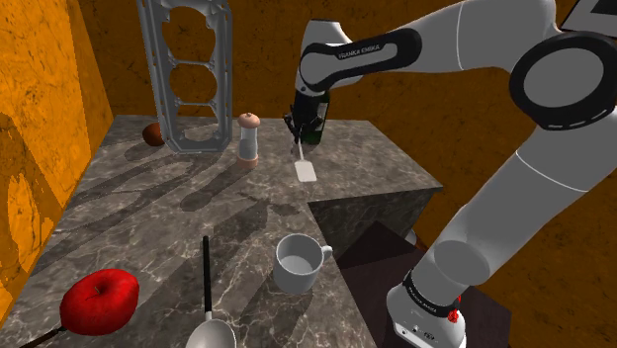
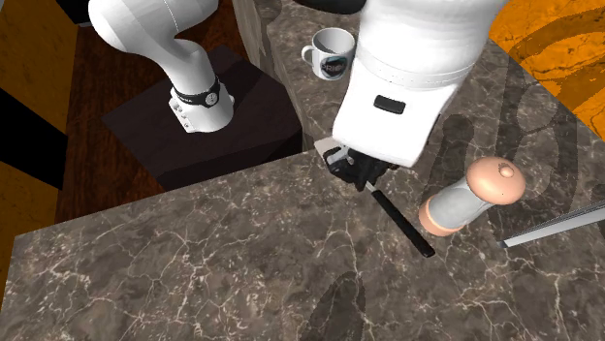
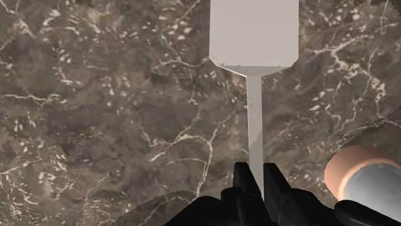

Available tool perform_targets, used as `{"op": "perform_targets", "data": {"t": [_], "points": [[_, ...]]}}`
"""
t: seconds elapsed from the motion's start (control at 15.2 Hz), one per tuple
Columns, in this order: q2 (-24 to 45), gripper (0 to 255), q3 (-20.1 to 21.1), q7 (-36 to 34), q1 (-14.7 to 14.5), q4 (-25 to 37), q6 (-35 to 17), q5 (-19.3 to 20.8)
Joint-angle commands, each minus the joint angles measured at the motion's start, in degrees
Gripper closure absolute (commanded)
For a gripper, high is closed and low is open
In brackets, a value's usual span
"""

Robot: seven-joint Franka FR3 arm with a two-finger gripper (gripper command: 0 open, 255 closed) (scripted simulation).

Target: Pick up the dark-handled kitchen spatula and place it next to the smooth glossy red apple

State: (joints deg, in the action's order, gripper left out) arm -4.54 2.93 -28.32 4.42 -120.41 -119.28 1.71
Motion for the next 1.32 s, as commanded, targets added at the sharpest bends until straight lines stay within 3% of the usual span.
{"op": "perform_targets", "data": {"t": [0.0,0.59,1.25], "points": [[-0.2,255,0.0,0.1,0.0,1.4,1.6,0.0],[-1.4,255,0.0,0.3,0.0,6.7,8.2,-0.2],[-2.7,255,7.8,-13.5,-6.1,5.6,8.7,-0.5]]}}
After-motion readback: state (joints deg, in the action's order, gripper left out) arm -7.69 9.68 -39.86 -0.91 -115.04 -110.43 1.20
